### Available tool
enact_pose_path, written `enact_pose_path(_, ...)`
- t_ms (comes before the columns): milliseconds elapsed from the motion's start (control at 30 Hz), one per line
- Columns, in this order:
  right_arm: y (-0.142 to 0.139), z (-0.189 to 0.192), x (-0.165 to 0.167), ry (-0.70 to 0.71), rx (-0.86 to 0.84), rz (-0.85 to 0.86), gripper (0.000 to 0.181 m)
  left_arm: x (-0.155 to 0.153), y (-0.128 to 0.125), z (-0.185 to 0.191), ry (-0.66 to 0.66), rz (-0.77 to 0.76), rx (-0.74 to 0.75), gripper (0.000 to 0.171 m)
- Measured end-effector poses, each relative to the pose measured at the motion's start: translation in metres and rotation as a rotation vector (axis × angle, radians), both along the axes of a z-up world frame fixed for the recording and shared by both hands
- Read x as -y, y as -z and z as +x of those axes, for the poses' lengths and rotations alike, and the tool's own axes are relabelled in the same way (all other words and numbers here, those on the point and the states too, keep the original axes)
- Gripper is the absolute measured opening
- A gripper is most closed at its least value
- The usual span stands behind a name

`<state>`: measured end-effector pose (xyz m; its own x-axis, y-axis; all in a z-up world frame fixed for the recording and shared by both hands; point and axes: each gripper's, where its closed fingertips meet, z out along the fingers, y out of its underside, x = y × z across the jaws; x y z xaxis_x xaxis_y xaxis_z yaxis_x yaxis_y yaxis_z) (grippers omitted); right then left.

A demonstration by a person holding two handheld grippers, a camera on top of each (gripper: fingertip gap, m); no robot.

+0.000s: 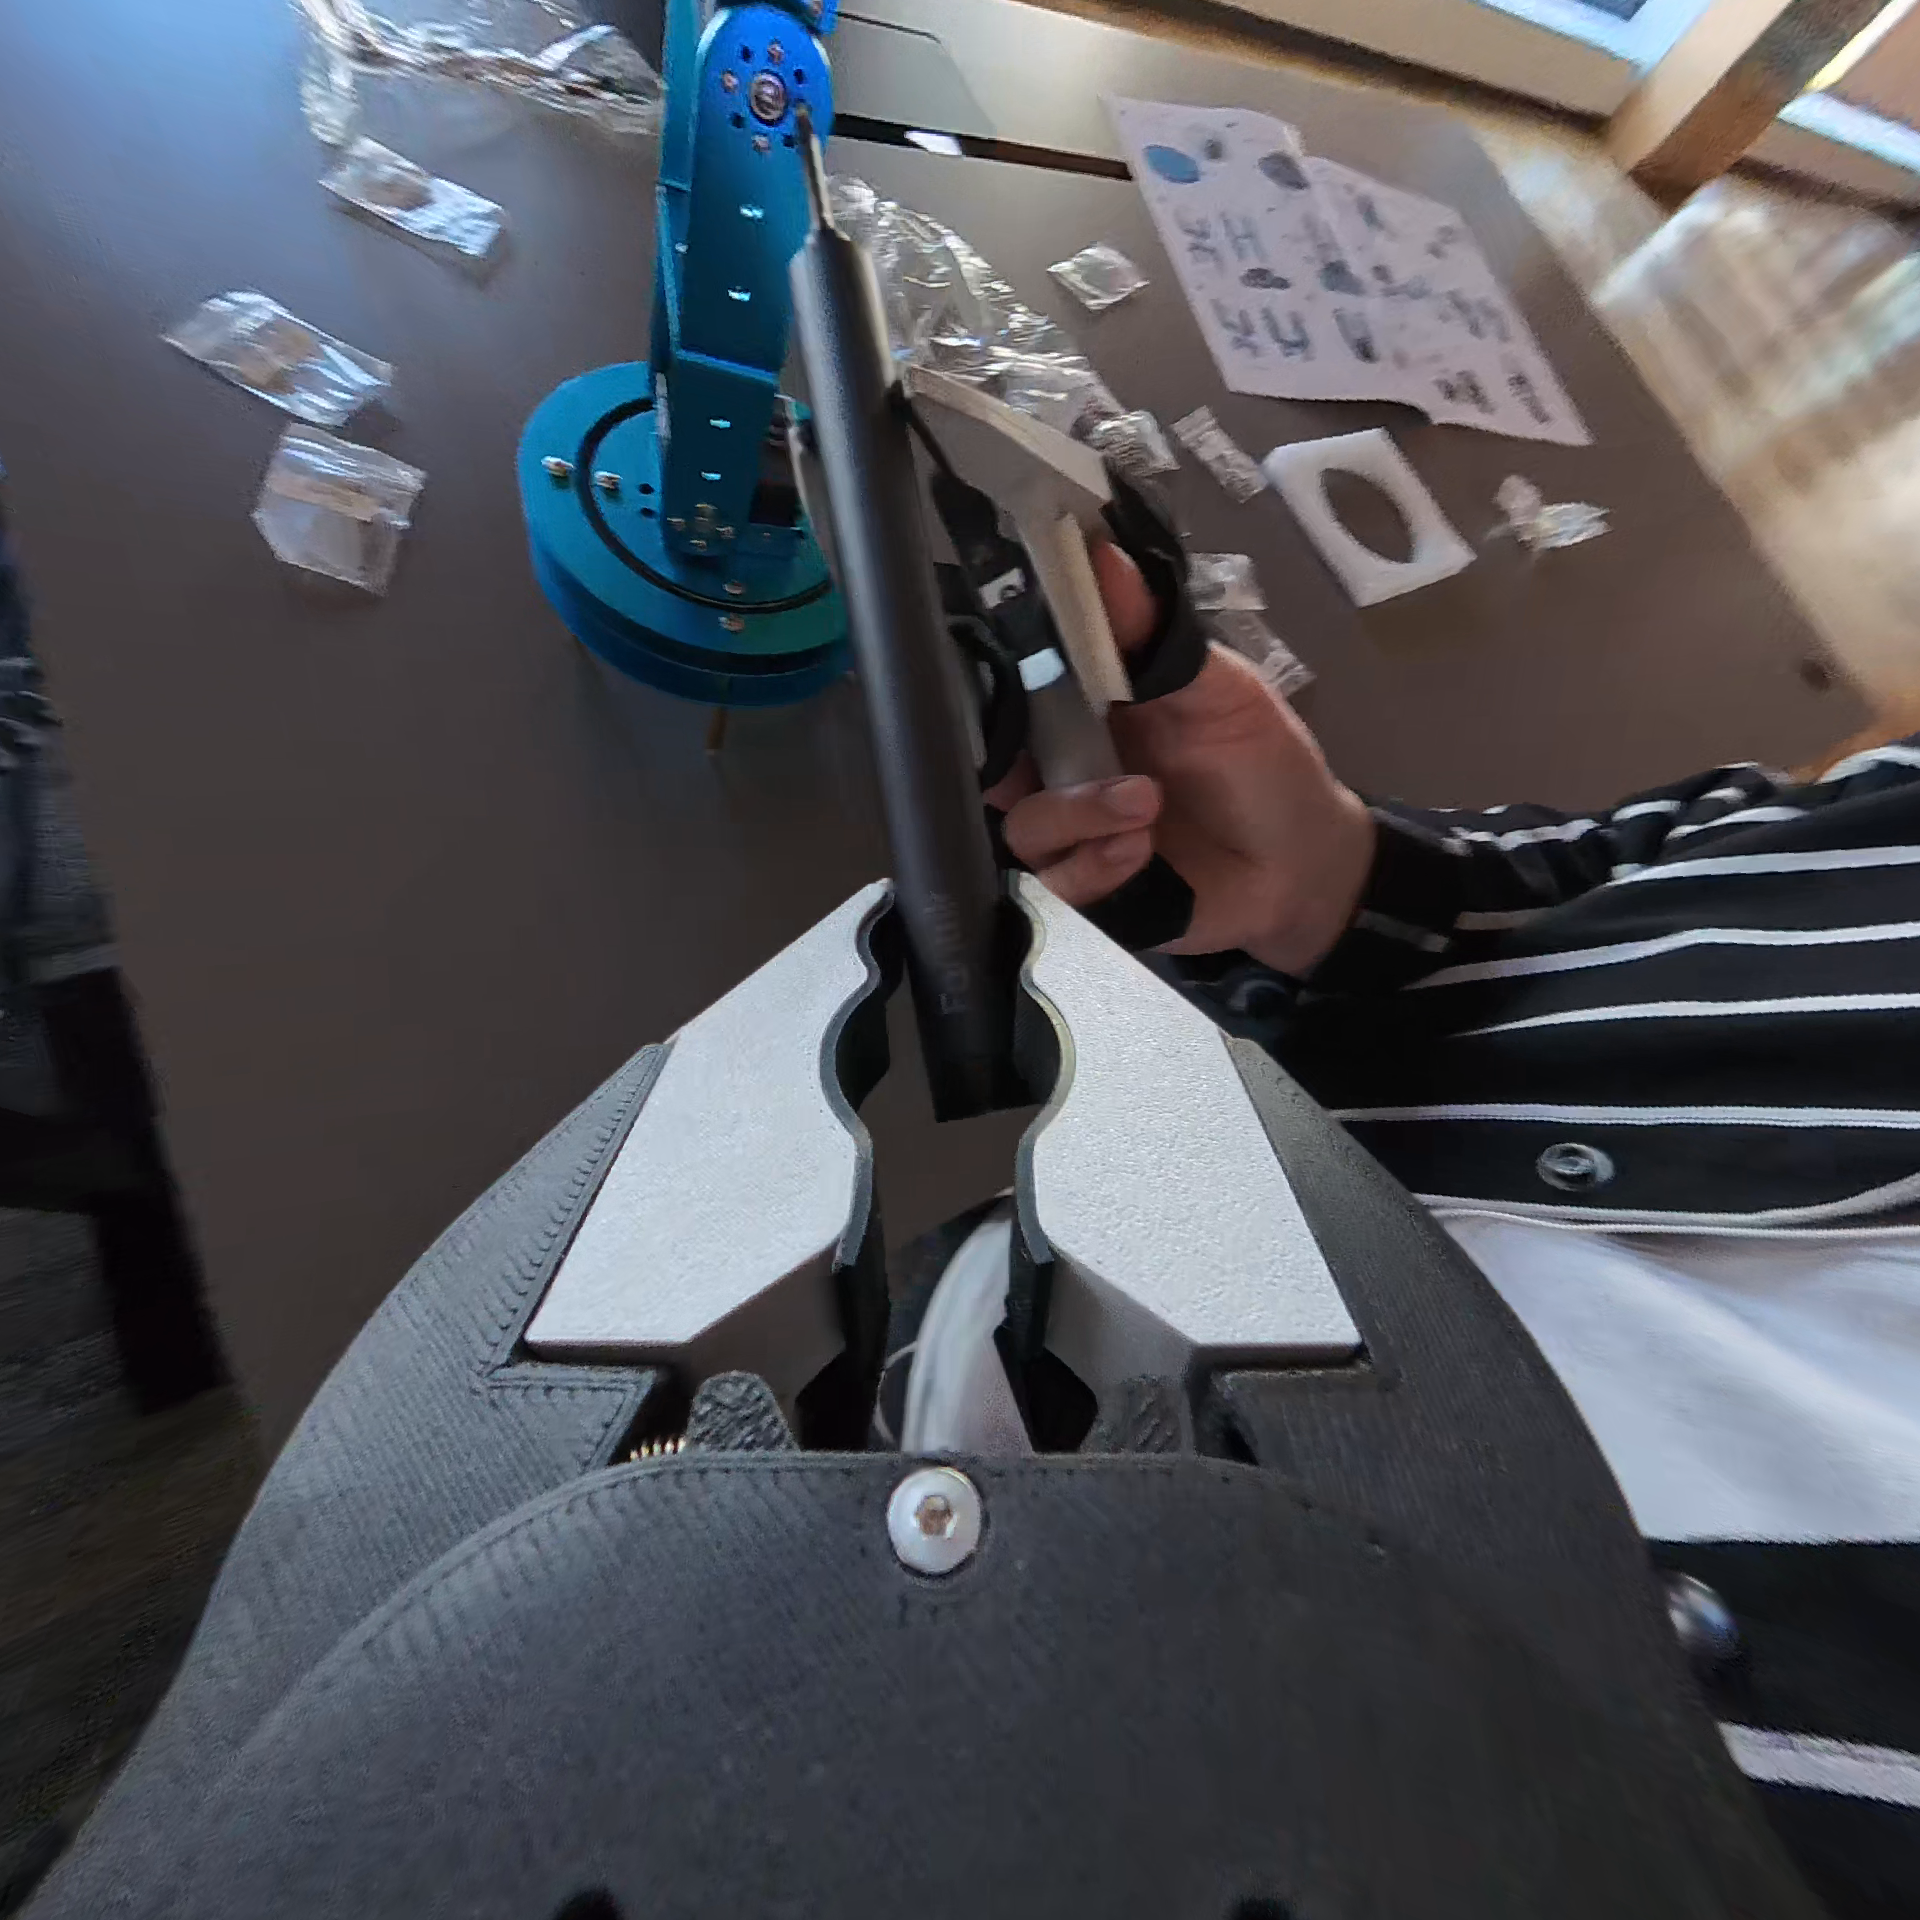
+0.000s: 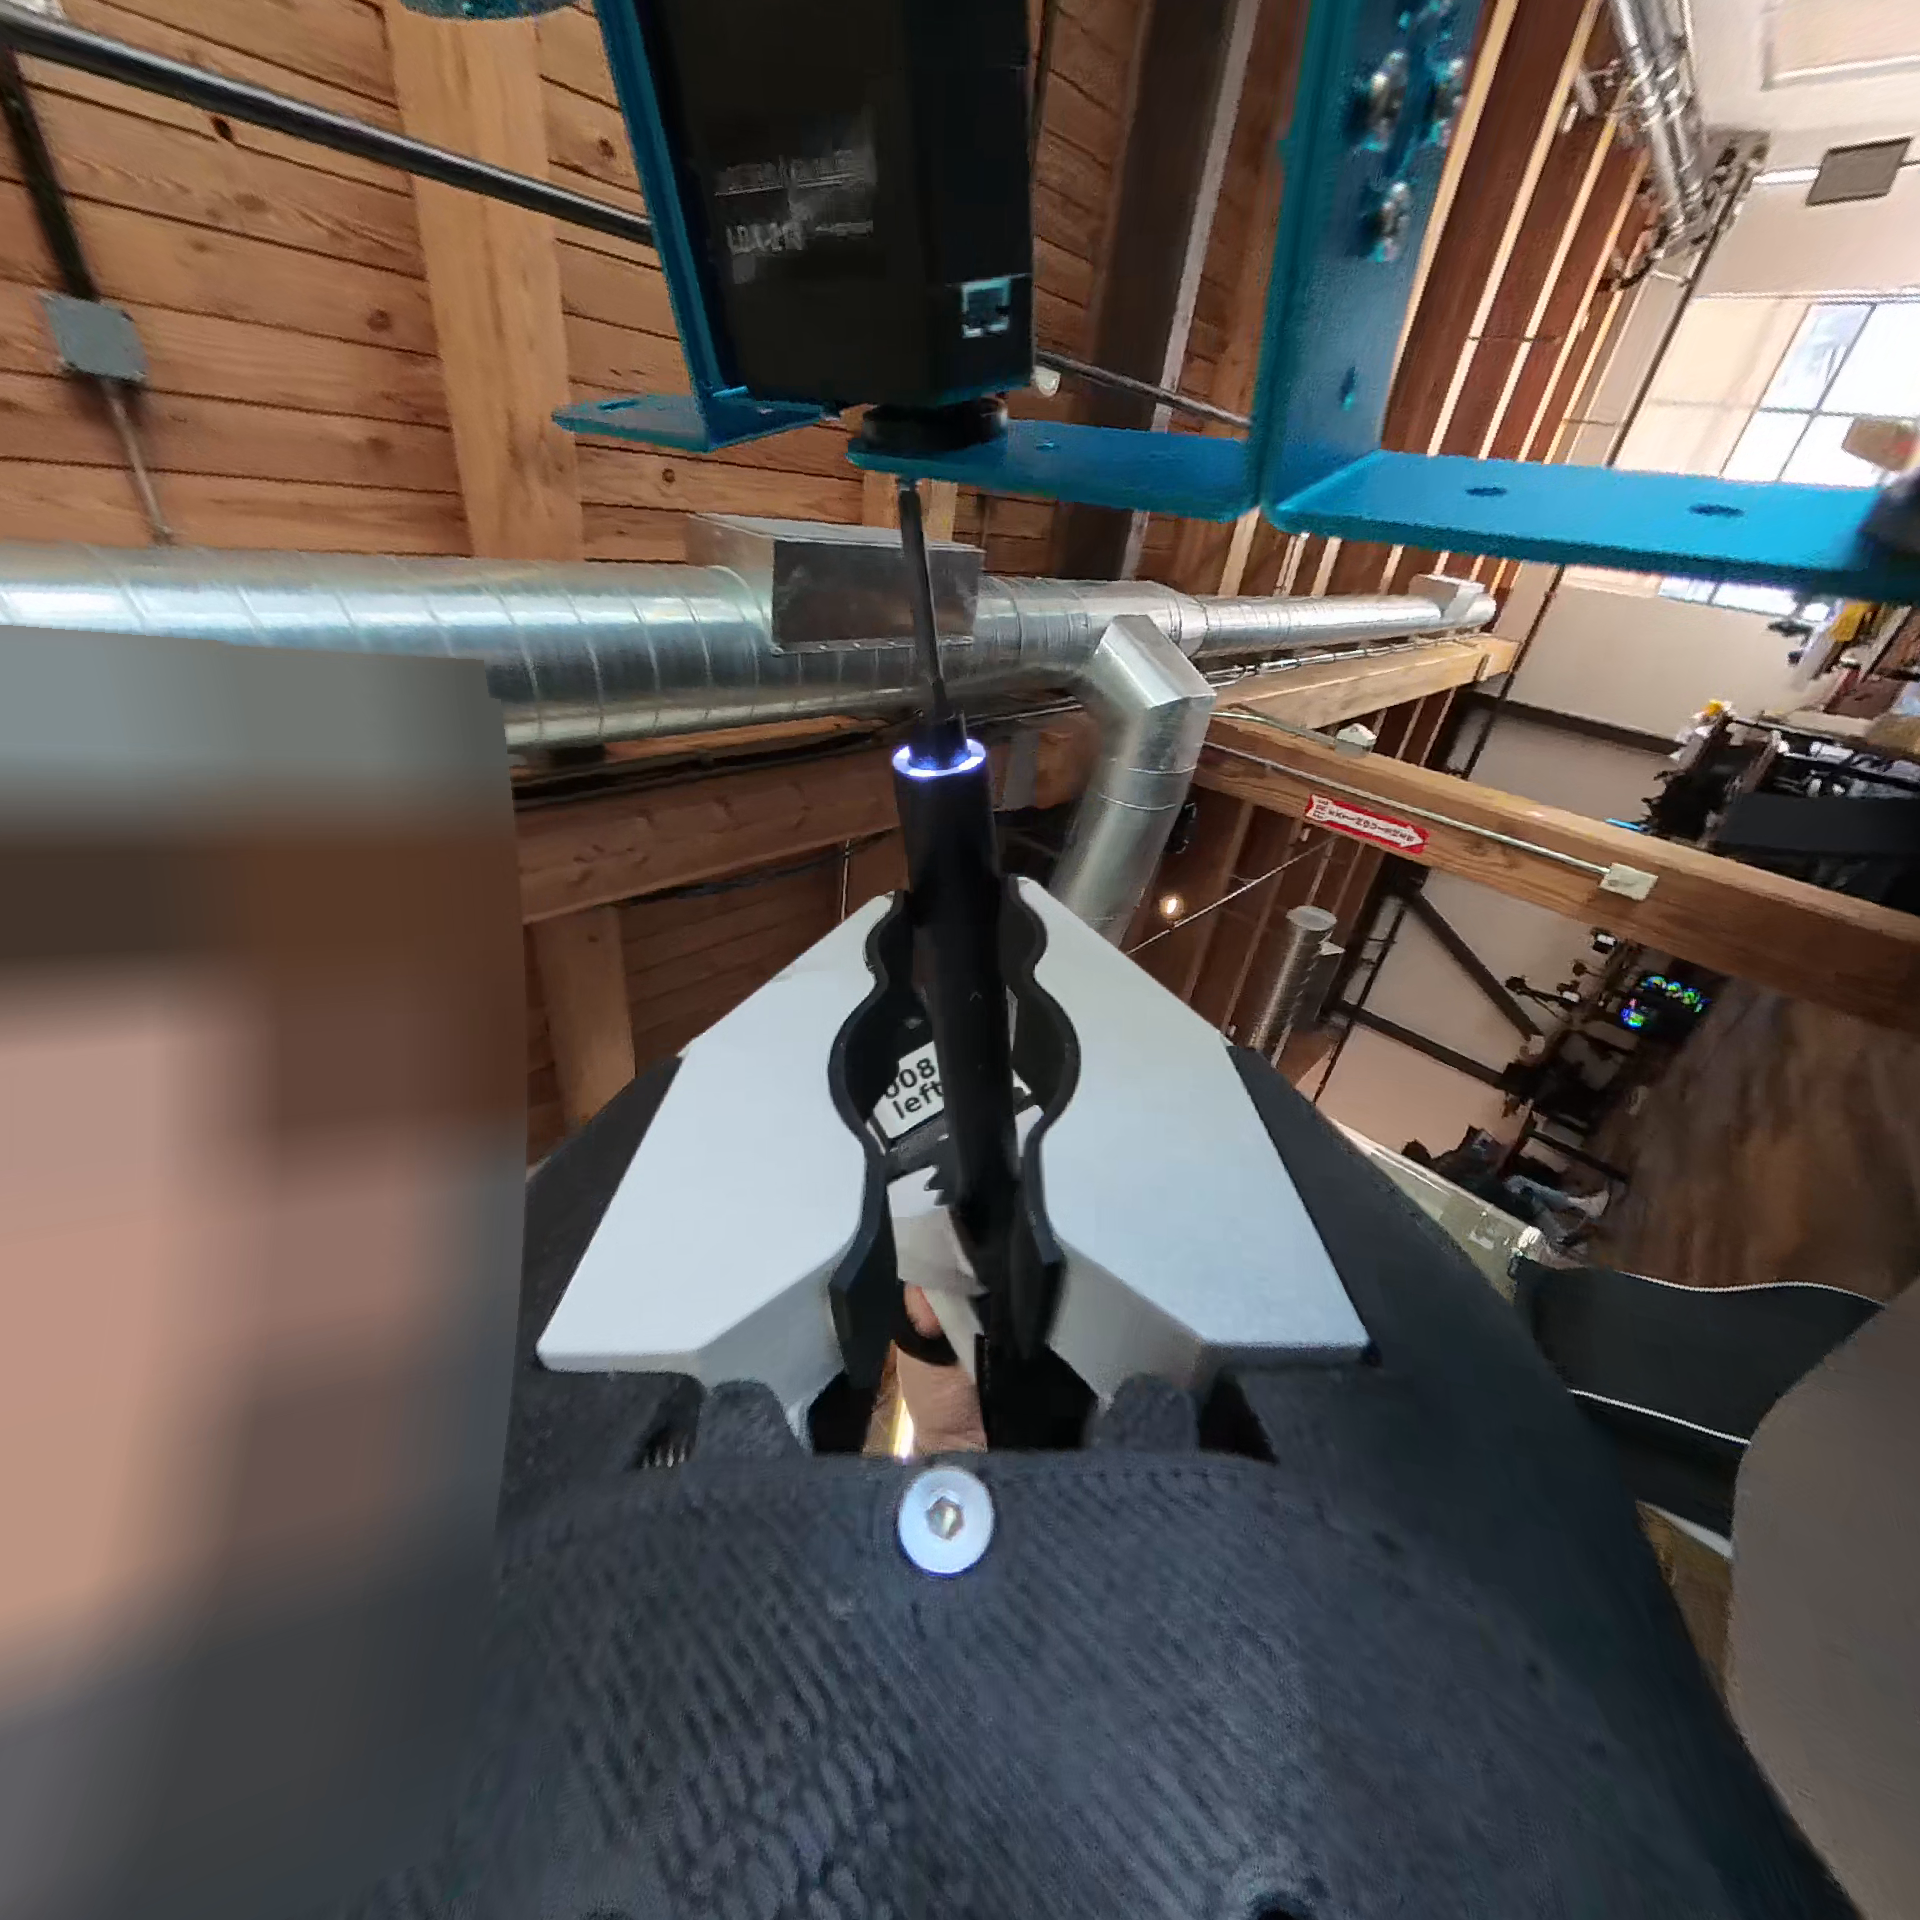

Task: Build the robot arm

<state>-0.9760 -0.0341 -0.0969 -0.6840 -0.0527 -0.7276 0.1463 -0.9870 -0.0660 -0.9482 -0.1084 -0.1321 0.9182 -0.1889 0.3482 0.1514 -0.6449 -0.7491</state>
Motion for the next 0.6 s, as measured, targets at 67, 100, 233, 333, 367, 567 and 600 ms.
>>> enact_pose_path(67,-0.0008,0.0017,-0.0004,0.008,-0.016,0.02,0.015,0.0019,-0.0042,0.0078,0.031,-0.005,0.123,0.021)
enact_pose_path(100,-0.001,0.0024,-0.0004,0.007,-0.025,0.023,0.015,0.0027,-0.0069,0.0107,0.044,-0.007,0.194,0.022)
enact_pose_path(233,0.0013,0.0004,-0.0006,0.014,-0.023,0.02,0.015,0.0048,-0.0088,0.0116,0.05,-0.029,0.391,0.028)
enact_pose_path(333,0.0019,0.0001,-0.0009,0.026,-0.02,0.024,0.015,0.0054,-0.0099,0.0109,0.047,-0.031,0.468,0.026)
enact_pose_path(367,0.0016,0.0003,-0.001,0.034,-0.02,0.03,0.015,0.0056,-0.0097,0.0105,0.044,-0.037,0.49,0.023)
enact_pose_path(567,0.0013,0.0014,-0.0029,0.053,-0.029,0.02,0.015,0.0041,-0.0077,0.0105,0.037,-0.057,0.479,0.018)
enact_pose_path(600,0.0011,0.0018,-0.0034,0.057,-0.032,0.019,0.015,0.0037,-0.0075,0.011,0.036,-0.059,0.46,0.018)
